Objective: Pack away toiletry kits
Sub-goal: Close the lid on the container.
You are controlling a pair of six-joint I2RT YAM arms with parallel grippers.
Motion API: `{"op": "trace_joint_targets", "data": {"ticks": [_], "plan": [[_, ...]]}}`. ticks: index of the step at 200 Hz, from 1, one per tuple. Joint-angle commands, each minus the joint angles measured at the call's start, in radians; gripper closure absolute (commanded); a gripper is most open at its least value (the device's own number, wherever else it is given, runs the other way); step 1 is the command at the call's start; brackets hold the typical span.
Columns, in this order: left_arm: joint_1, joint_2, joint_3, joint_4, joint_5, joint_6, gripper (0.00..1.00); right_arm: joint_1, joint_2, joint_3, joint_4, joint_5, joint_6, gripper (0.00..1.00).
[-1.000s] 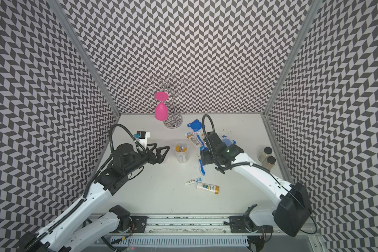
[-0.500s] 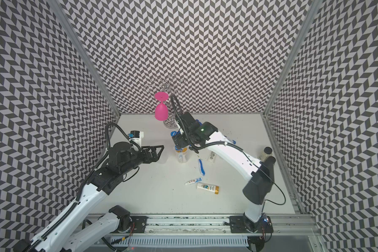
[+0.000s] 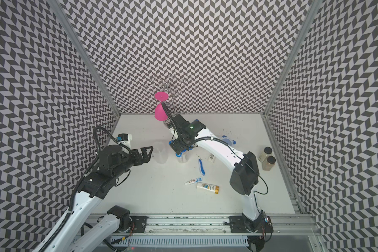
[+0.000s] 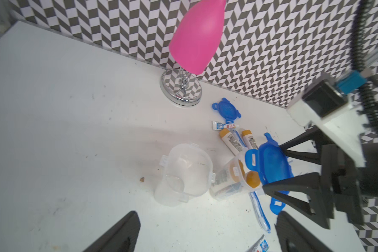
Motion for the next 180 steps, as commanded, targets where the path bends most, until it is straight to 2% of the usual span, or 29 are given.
{"op": "trace_joint_targets", "data": {"ticks": [1, 52, 95, 132, 180], "plan": [[0.045, 0.005, 0.023, -0.040, 0.032, 0.052, 0.01, -0.008, 0.028, 0.026, 0.027, -0.011, -0.058, 0.34], [0.048, 0.041, 0.023, 0.008, 0.090, 0.030, 0.01, -0.013, 0.068, 0.024, 0.033, 0.013, -0.077, 0.34], [0.047, 0.088, 0.071, 0.015, 0.072, 0.090, 0.01, -0.014, 0.085, 0.010, 0.042, 0.029, -0.086, 0.34], [0.042, 0.115, 0.085, 0.031, 0.096, 0.088, 0.01, -0.016, 0.094, 0.008, 0.051, 0.039, -0.088, 0.32], [0.040, 0.124, 0.073, 0.049, 0.124, 0.079, 0.01, -0.016, 0.093, 0.011, 0.055, 0.020, -0.086, 0.13]]}}
